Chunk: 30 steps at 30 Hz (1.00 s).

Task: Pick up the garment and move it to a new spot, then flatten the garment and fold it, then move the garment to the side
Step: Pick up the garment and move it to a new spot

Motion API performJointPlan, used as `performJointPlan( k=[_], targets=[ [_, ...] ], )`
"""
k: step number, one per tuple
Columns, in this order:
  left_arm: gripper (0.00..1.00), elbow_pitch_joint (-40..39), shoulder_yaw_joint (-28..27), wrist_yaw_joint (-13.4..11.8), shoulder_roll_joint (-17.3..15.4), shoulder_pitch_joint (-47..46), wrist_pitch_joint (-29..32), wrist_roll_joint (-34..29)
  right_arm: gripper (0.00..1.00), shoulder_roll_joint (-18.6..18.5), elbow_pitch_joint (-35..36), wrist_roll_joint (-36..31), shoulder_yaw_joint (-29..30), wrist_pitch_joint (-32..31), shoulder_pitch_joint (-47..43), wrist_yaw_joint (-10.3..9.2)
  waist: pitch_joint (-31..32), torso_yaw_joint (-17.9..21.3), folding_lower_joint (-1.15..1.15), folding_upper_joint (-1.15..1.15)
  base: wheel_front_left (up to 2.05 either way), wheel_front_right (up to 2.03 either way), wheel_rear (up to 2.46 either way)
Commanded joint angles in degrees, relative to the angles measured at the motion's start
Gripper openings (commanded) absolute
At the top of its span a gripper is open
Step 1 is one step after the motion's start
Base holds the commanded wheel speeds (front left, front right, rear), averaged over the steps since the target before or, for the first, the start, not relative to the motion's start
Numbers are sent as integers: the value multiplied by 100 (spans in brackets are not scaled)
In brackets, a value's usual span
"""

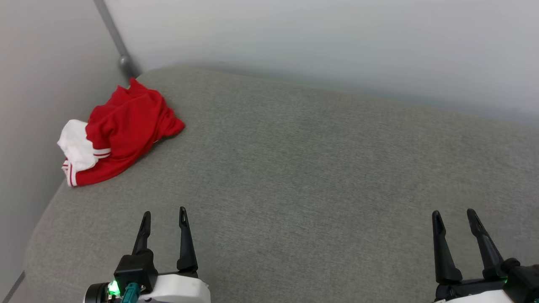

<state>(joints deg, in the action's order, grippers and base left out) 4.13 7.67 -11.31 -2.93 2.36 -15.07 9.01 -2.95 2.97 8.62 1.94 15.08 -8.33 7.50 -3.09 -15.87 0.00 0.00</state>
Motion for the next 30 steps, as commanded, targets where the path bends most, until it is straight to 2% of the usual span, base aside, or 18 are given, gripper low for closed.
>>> performJointPlan(
  k=[1, 8, 16, 23, 30],
  targets=[
    [100, -6, 16, -39, 5, -42, -16, 10, 100, 13, 15, -5, 10, 14, -23, -2, -49, -317, 0, 0, 0, 0, 0],
    [100, -47, -45, -123, 6, 2, -16, 129, 100, 13, 56, -86, -23, 14, -57, -2, -85, -885, 0, 0, 0, 0, 0],
    [100, -92, -84, -177, 6, 35, -16, 265, 100, 14, 77, -160, -35, 14, -35, -2, -120, -1318, 0, 0, 0, 0, 0],
    [100, -87, -110, -207, 6, 50, -16, 324, 100, 13, 59, -224, -77, 14, 4, -2, -138, -1435, 0, 0, 0, 0, 0],
    [100, -16, -188, -175, 6, -36, -16, 378, 100, 13, 55, -278, -125, 14, 46, -3, -184, -1327, 0, 0, 0, 0, 0]
  ],
)
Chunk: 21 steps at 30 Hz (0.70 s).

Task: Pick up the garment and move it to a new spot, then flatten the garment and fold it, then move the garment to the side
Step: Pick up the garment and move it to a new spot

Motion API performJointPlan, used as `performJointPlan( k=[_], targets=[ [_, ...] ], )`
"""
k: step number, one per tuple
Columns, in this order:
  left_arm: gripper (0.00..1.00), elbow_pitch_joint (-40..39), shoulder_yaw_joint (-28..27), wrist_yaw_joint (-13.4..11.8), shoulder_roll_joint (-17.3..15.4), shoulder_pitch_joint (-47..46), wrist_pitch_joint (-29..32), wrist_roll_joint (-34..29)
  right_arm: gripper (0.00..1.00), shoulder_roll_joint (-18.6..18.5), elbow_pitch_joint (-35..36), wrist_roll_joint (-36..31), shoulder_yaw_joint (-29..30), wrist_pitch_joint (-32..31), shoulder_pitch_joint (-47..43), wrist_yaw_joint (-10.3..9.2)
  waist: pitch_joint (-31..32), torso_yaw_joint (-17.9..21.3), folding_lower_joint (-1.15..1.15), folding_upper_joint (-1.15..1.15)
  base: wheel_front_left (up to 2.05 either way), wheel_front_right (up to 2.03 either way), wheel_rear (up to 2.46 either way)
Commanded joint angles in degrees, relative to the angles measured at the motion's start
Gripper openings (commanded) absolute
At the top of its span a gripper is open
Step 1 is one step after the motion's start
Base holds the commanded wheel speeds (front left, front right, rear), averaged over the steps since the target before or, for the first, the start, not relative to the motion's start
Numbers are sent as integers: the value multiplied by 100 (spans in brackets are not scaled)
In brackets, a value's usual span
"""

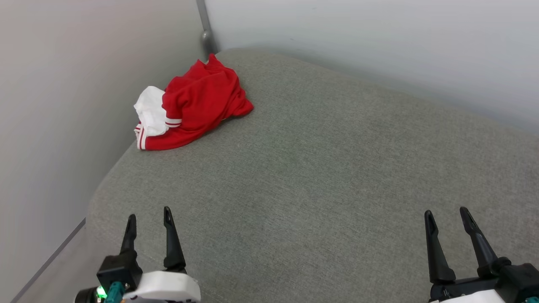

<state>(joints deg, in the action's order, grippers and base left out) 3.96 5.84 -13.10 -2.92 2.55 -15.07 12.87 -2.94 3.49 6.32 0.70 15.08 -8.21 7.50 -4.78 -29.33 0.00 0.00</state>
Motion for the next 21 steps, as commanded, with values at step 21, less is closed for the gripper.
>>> performJointPlan(
  k=[21],
  targets=[
    [100, 1356, -1839, 1180, -1414, -3880, 217, 24, 100, 11, 474, -515, 168, 14, 879, -2, -1599, 1112, 0, 0, 0, 0, 0]
  ],
)
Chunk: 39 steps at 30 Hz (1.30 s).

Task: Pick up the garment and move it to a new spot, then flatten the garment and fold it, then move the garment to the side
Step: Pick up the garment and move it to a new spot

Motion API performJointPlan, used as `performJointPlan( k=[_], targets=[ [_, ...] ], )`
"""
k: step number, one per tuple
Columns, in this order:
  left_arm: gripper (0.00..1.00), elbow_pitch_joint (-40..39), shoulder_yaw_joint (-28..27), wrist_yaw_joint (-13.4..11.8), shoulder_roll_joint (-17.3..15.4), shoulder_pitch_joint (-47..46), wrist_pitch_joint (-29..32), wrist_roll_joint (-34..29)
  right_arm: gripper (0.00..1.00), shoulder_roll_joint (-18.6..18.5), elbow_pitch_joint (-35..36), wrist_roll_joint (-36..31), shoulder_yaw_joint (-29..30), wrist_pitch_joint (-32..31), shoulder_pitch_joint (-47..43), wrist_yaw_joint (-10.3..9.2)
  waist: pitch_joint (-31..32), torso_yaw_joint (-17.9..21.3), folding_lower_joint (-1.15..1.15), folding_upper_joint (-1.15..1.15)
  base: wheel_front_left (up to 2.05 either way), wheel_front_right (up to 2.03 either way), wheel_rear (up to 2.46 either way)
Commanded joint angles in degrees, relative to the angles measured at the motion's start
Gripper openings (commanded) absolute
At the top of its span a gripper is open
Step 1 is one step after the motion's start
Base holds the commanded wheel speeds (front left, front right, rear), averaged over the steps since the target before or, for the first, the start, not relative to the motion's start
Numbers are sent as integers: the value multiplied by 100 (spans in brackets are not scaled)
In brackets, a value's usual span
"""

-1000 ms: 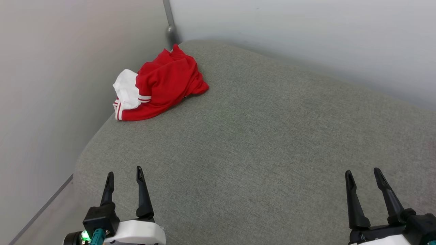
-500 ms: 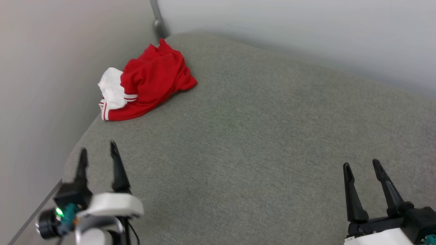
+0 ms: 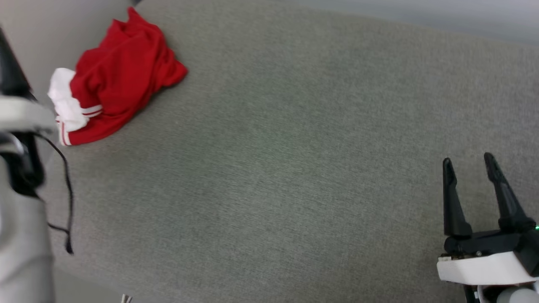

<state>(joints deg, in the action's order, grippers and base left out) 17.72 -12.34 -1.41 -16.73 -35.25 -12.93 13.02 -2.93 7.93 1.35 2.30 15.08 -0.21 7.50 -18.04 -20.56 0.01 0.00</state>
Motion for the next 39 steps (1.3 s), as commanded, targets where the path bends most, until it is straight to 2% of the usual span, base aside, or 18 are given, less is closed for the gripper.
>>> performJointPlan(
  k=[1, 7, 9, 12, 17, 19, 22, 25, 29, 39],
  targets=[
    [100, 75, -27, 77, -149, -291, 153, 48, 100, 10, 63, -33, 11, 14, 119, -2, -365, 286, -1, 0, 0, 0, 0],
    [100, 669, 54, 557, -858, -1329, 1369, 357, 100, 10, 245, -89, 22, 14, 355, -2, -825, 560, -1, 0, 0, 0, 0],
    [100, 829, 39, 661, -1199, -1635, 1824, 443, 100, 10, 315, -93, -8, 14, 448, -2, -989, 676, -1, 0, 0, 0, 0],
    [100, 1109, 191, 795, -1477, -1964, 2649, 699, 100, 10, 443, -129, 29, 14, 549, -2, -1204, 799, -1, 0, 0, 0, 0],
    [100, 1301, 643, 871, -2137, -2279, 4157, 1252, 100, 10, 671, -225, 73, 14, 677, -2, -1571, 927, -1, 0, 0, 0, 0],
    [100, 1253, 962, 874, -2282, -2228, 4860, 1722, 100, 10, 764, -265, 78, 14, 722, -2, -1710, 959, -1, 0, 0, 0, 0],
    [100, 1107, 1193, 869, -2628, -2114, 5600, 2337, 100, 10, 913, -293, 93, 14, 801, -2, -1939, 971, -1, 0, 0, 0, 0],
    [100, 1064, 1342, 871, -2784, -1947, 6084, 2758, 100, 11, 1031, -341, 67, 14, 878, -3, -2151, 992, -1, 0, 0, 0, 0],
    [100, 1121, 1482, 871, -2890, -1733, 6413, 3020, 100, 10, 1170, -413, 83, 14, 960, -2, -2383, 1007, -1, 0, 0, 0, 0],
    [100, 1472, 2121, 877, -2512, -1444, 6449, 3086, 100, 10, 1193, -553, 146, 5, 1038, -3, -2655, 997, -1, 0, 0, 0, 0]
  ],
)
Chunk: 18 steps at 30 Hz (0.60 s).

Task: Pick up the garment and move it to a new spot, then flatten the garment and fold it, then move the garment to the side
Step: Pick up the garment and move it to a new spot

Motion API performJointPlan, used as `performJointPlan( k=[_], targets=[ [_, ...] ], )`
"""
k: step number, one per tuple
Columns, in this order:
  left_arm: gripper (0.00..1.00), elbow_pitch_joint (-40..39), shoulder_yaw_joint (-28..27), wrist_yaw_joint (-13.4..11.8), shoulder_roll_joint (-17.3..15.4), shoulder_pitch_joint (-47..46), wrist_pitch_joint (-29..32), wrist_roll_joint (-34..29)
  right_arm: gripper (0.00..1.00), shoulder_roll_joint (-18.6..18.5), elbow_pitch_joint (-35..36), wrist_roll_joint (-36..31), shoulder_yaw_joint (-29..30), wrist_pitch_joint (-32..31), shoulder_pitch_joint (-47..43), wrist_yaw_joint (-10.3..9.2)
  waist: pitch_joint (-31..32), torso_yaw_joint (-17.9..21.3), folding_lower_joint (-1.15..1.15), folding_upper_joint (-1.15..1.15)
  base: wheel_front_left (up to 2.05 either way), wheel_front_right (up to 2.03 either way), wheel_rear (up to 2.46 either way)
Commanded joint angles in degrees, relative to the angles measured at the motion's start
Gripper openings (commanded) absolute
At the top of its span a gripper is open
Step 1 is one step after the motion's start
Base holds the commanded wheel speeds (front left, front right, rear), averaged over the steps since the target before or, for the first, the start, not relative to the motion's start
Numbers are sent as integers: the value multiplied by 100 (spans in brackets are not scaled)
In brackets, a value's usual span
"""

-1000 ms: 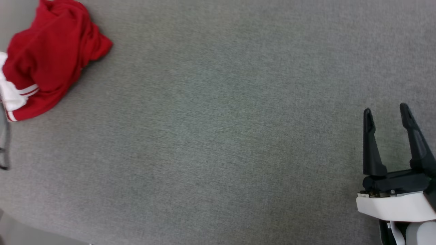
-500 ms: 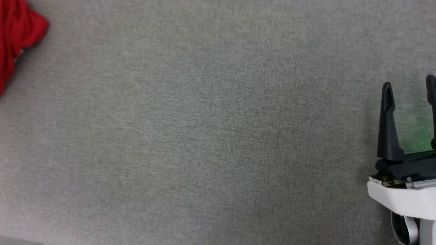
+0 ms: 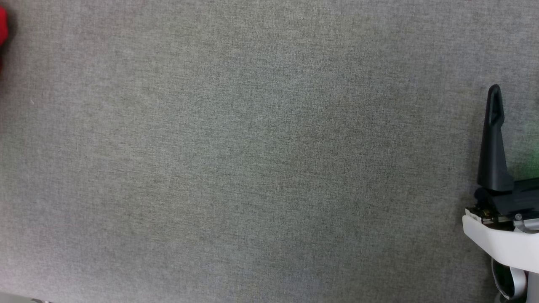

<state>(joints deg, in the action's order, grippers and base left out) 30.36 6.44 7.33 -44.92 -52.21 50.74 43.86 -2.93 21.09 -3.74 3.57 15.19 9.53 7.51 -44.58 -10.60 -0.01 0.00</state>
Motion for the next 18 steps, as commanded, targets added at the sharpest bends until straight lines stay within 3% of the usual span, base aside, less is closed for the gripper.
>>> performJointPlan(
  k=[1, 2, 10, 18],
  targets=[
    [57, 232, 272, 3, 316, 239, 54, 22, 100, 9, -139, -42, 24, -6, 65, -4, 8, 2, 1, 0, 0, 0, 0],
    [0, 250, 282, 4, 307, 221, 40, 67, 100, 9, -161, -42, 28, -6, 61, -4, 34, 3, 1, 0, 0, 0, 0],
    [0, 20, 381, 2, -192, -44, -366, 73, 100, 10, -442, 123, 31, 1, -154, -4, 601, -14, 1, 0, 0, 0, 0],
    [0, -936, 1005, -1, -637, -419, -424, -23, 100, 10, -901, 353, -48, 3, -360, -4, 1465, 37, 1, 0, 0, 0, 0]
  ],
)
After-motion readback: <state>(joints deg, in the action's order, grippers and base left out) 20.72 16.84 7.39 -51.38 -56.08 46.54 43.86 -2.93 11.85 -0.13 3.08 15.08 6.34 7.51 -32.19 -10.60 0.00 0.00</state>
